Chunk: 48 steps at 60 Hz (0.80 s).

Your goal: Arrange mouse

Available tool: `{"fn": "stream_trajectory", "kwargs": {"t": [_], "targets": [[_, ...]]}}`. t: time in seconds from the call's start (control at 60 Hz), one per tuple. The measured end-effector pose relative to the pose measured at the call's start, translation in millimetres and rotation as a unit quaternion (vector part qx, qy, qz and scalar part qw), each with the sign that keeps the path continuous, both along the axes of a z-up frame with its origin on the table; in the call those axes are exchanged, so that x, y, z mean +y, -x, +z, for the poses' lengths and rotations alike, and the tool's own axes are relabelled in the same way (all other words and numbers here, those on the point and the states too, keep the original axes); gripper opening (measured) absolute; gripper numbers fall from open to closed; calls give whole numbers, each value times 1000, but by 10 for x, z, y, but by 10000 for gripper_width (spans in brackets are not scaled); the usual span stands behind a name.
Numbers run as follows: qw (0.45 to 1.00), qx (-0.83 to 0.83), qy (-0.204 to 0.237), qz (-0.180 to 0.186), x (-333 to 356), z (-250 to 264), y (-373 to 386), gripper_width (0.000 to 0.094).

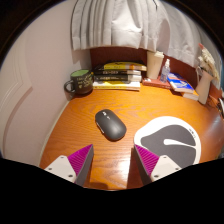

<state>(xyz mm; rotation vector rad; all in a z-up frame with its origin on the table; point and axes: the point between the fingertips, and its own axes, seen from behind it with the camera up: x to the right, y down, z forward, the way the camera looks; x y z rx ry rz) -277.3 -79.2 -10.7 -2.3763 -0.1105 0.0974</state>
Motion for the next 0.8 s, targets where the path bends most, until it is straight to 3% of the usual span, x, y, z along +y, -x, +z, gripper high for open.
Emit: {"fn": "stream_trajectory", "kwargs": {"t": [0.4,0.467,0.633,0.8], "targets": [[999,-13,9,-44,1032,-54,-24,781],[998,-11,11,-54,1093,-56,-49,731],[998,-12,14,-64,1137,-63,-42,496],[997,-11,33,-68,1121,-88,-42,416]]}}
